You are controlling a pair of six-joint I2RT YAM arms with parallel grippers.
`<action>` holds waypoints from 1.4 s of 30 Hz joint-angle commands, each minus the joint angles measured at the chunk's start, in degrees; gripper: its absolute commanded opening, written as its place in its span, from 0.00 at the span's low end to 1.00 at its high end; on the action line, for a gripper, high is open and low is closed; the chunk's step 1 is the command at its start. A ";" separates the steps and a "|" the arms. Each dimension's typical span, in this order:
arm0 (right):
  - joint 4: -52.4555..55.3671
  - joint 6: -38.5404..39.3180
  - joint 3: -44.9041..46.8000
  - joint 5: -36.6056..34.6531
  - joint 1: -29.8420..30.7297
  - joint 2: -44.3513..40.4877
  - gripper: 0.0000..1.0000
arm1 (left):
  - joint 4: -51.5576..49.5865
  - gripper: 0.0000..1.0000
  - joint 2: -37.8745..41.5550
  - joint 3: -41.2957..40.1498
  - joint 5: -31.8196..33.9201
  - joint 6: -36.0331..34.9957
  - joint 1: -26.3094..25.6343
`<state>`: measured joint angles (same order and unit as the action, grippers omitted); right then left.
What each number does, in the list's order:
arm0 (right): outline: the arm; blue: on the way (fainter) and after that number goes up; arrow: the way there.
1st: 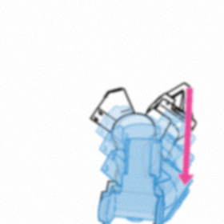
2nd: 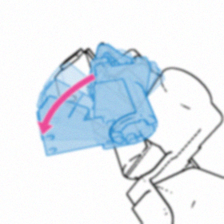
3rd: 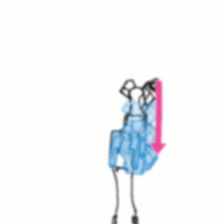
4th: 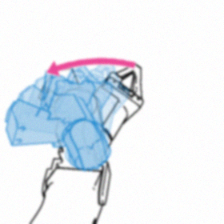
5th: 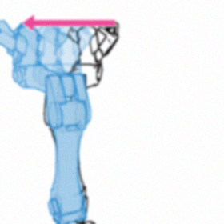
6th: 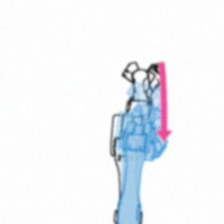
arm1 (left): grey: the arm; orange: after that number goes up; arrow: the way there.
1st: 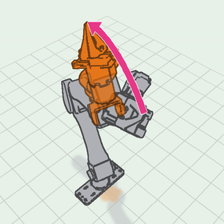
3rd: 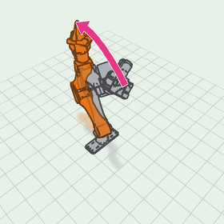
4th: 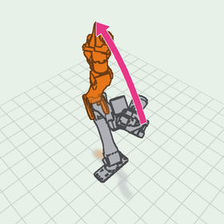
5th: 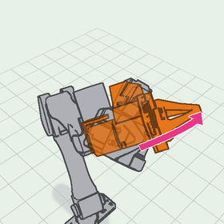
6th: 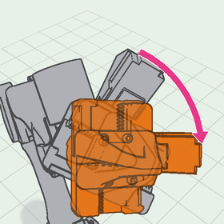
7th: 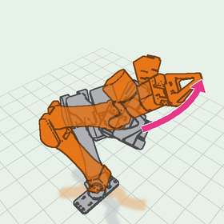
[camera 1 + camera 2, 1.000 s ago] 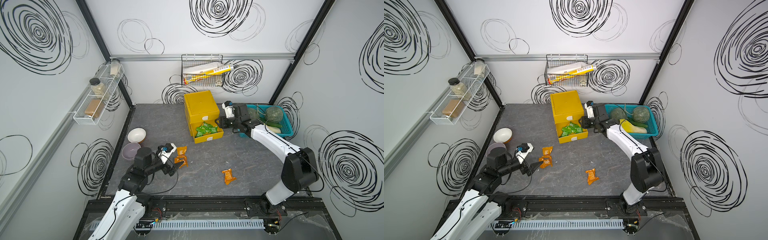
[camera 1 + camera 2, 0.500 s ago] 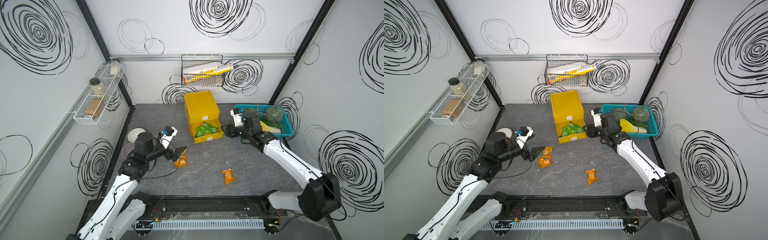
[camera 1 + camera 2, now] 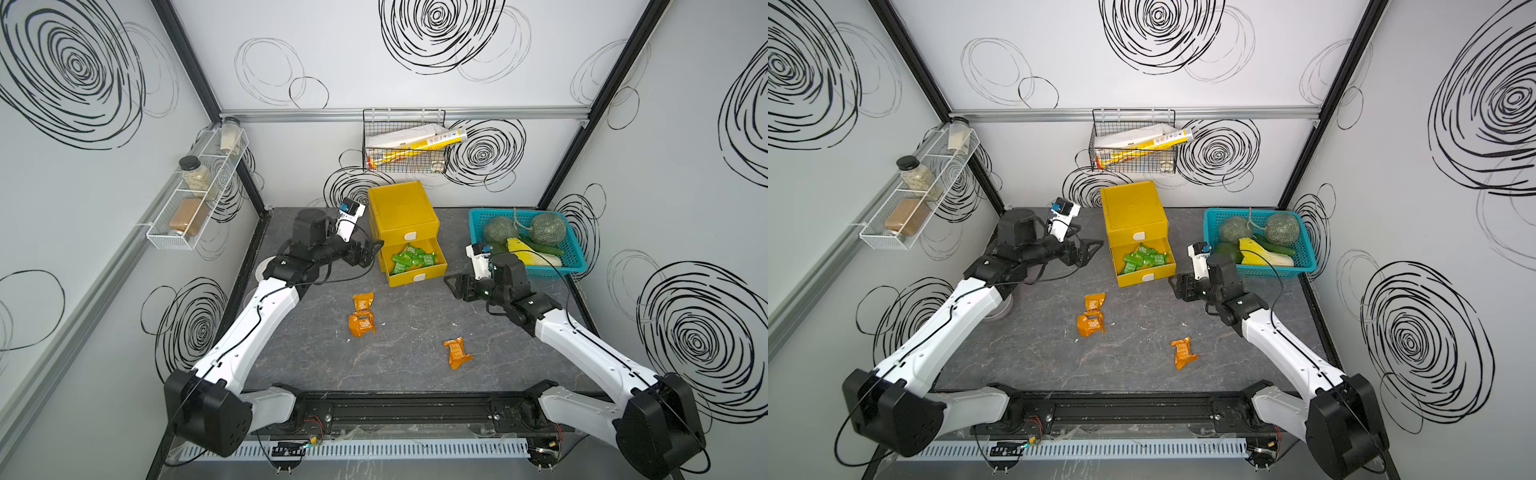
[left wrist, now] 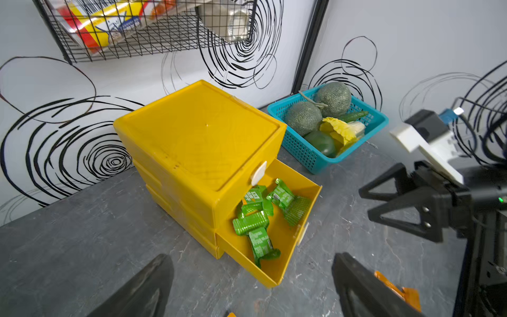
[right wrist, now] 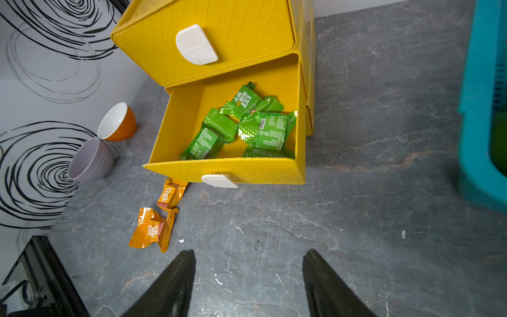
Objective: Place the cookies into the drawer by color
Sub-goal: Place the cookie in the drawer, then close the drawer in the storage box.
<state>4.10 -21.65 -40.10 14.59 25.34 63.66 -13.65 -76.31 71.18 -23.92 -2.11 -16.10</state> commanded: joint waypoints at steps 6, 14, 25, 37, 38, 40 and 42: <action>-11.07 -8.80 6.27 0.40 3.20 -0.65 0.58 | 4.85 0.95 -14.22 12.65 9.08 4.50 -0.05; -18.79 -12.83 8.91 -1.49 6.28 3.02 0.52 | 4.99 0.95 -24.38 19.91 11.53 9.56 0.59; -24.22 -14.24 4.95 -1.41 8.48 13.08 0.37 | 4.31 0.90 -32.43 24.61 10.72 15.48 2.18; -23.96 -13.17 -0.66 -3.01 8.93 19.09 0.32 | 2.33 0.83 -36.98 25.46 6.99 18.20 2.17; -24.01 -12.89 -1.17 -3.40 8.93 19.49 0.32 | 2.48 0.82 -36.98 24.93 6.64 17.89 2.21; -23.88 -12.45 -2.21 -3.73 8.93 20.63 0.31 | 2.48 0.81 -37.28 24.34 6.11 17.75 2.18; -23.28 -11.96 -3.61 -3.74 8.93 22.08 0.31 | 2.48 0.80 -37.59 23.65 5.50 18.03 2.21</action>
<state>-18.87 -35.07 -41.50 11.92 33.95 84.25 -10.52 -111.98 96.07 -16.47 15.77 -14.17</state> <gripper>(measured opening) 0.309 0.799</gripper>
